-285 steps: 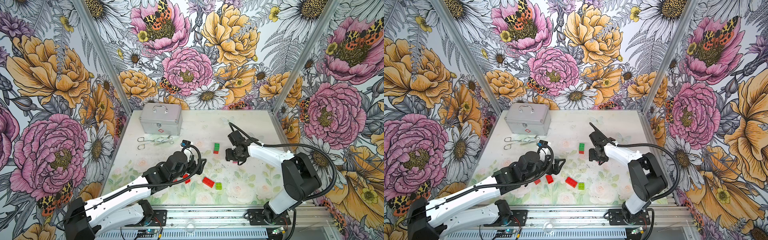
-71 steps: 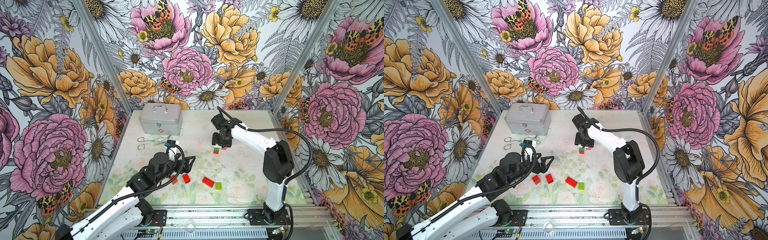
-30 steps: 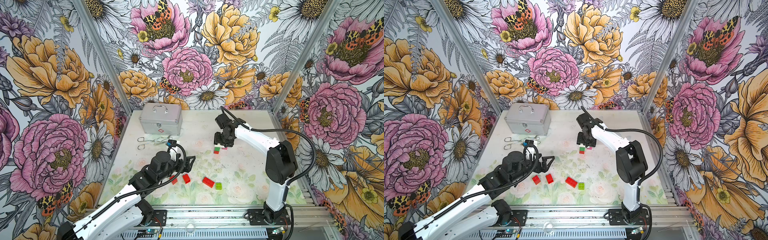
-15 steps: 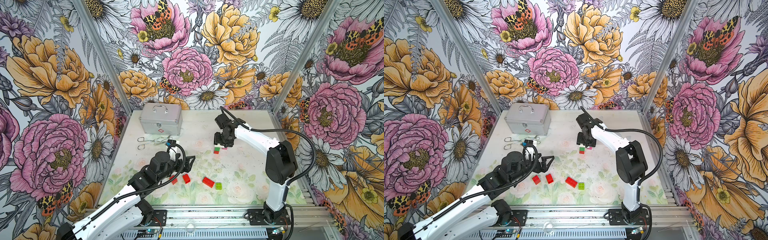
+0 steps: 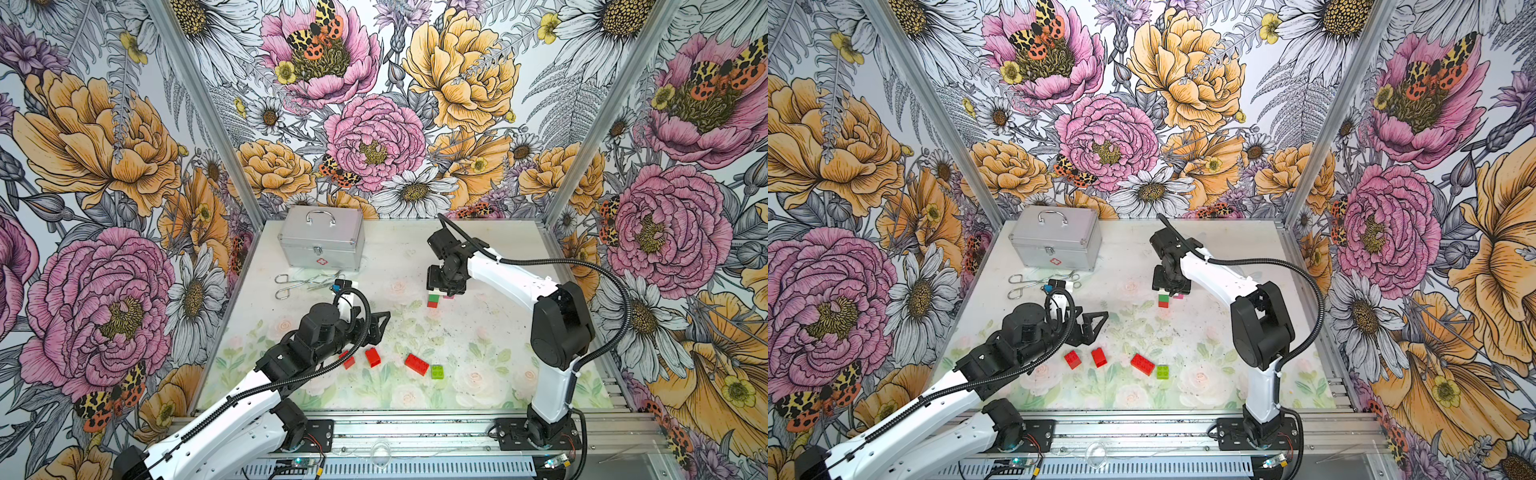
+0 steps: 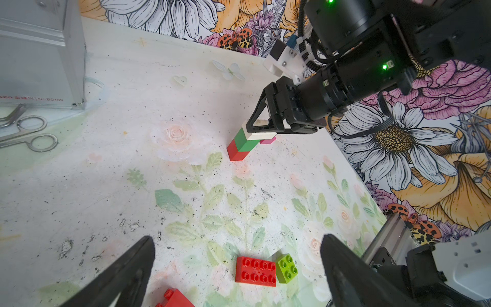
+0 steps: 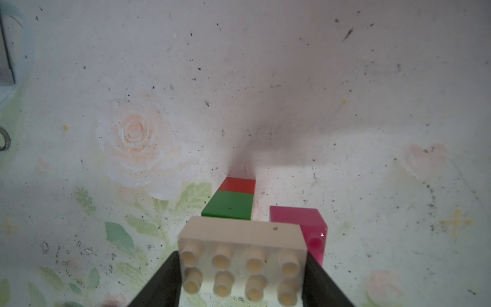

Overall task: Assemble the letter r with lego
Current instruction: Assemble the lego brick with the lego brick.

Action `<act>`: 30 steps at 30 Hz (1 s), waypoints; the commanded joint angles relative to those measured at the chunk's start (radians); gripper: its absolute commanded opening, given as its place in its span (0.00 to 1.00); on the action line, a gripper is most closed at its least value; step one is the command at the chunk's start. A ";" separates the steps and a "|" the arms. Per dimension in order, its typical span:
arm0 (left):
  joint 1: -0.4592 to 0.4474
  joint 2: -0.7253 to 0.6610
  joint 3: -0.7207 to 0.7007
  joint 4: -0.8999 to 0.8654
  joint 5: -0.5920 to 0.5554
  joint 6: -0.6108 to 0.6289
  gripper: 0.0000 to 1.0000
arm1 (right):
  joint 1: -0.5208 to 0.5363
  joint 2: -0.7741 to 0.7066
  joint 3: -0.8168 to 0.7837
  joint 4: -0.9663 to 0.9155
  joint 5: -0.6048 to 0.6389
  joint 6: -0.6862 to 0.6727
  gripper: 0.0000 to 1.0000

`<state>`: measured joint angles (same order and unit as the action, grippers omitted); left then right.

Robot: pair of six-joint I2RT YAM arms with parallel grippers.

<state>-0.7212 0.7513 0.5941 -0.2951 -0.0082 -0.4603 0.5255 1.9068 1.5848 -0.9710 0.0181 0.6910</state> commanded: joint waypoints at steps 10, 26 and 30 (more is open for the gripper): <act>0.014 0.000 -0.011 0.024 0.020 0.014 0.99 | 0.007 0.136 -0.077 -0.060 -0.002 -0.004 0.32; 0.037 -0.009 0.006 0.021 0.034 0.018 0.99 | 0.014 0.026 0.094 -0.121 -0.005 -0.023 0.34; 0.037 -0.019 0.005 0.015 0.032 0.017 0.99 | 0.015 0.024 0.115 -0.129 -0.003 -0.025 0.34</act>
<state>-0.6952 0.7490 0.5941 -0.2874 0.0135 -0.4603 0.5320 1.9251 1.6566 -1.0733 0.0055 0.6800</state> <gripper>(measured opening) 0.988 0.646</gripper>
